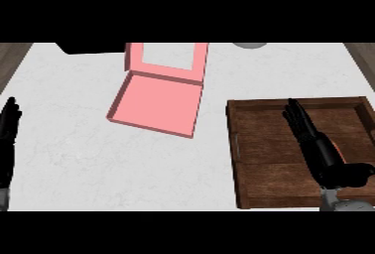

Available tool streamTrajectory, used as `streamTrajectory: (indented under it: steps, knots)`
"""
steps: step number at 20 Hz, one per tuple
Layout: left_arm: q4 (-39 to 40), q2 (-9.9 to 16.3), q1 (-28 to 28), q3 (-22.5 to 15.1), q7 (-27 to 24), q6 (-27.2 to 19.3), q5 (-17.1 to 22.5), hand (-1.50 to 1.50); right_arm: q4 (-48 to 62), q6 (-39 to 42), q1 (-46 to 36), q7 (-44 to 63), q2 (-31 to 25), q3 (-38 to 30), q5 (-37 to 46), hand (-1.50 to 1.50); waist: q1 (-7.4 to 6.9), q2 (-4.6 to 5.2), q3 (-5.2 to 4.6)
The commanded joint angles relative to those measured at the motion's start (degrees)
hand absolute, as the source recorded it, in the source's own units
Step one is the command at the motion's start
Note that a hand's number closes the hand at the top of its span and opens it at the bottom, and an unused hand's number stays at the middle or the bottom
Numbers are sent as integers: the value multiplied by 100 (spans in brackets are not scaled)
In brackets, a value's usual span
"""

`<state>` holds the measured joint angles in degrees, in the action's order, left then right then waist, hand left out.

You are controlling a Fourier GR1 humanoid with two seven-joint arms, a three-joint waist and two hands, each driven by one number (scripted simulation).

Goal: Pick the sweet potato from the tray and place it in the cardboard box

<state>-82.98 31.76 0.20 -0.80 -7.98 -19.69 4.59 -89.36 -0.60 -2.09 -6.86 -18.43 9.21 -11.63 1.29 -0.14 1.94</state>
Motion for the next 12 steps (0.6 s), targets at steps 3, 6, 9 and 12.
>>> streamTrajectory:
  steps: [3,6,9,12]
  knots:
    - [-357,-120,-108,-447,616,125,-193,0,42,1236,-754,-235,-336,-511,-1011,-150,-141,19,-180]
    - [-240,-475,-99,-777,590,314,-57,0,-36,2177,-1664,-47,-669,-954,-2091,-150,-214,53,-178]
    - [-368,-662,135,-1001,811,399,-9,0,844,639,-1370,111,-1237,-1171,-67,150,-202,41,-190]
    - [-420,-673,66,-902,950,461,54,0,1730,1349,-1406,-588,-982,-1735,-1055,-150,-202,38,-185]
